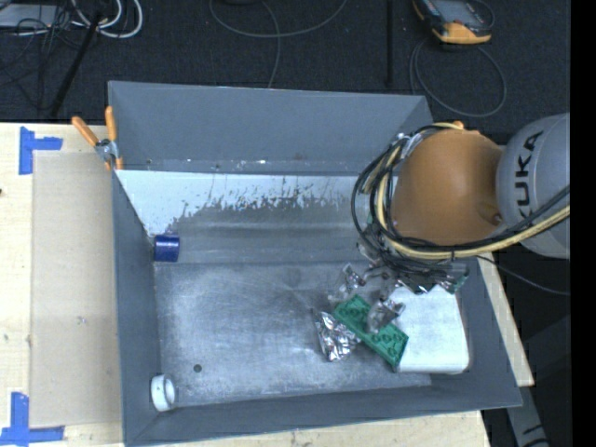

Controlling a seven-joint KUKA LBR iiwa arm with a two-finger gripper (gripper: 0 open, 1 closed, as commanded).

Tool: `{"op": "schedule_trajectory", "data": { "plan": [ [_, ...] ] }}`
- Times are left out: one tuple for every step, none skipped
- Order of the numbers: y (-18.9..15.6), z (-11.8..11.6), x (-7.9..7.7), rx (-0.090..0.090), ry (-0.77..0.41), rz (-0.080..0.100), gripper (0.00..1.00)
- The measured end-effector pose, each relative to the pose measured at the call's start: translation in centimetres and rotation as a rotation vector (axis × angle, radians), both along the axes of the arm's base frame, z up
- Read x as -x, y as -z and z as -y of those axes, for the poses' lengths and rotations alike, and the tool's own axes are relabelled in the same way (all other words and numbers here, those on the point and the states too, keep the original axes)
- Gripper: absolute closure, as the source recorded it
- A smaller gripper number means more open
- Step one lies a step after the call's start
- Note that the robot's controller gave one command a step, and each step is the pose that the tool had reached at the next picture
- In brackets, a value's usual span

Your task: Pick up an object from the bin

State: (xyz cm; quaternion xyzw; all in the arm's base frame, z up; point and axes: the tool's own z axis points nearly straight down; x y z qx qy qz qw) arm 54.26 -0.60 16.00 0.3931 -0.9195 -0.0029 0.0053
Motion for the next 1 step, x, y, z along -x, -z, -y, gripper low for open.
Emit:
{"op": "schedule_trajectory", "data": {
  "plan": [
    [-10.10,5.44,0.79,0.003,0.021,0.020,1.00]
  ]
}}
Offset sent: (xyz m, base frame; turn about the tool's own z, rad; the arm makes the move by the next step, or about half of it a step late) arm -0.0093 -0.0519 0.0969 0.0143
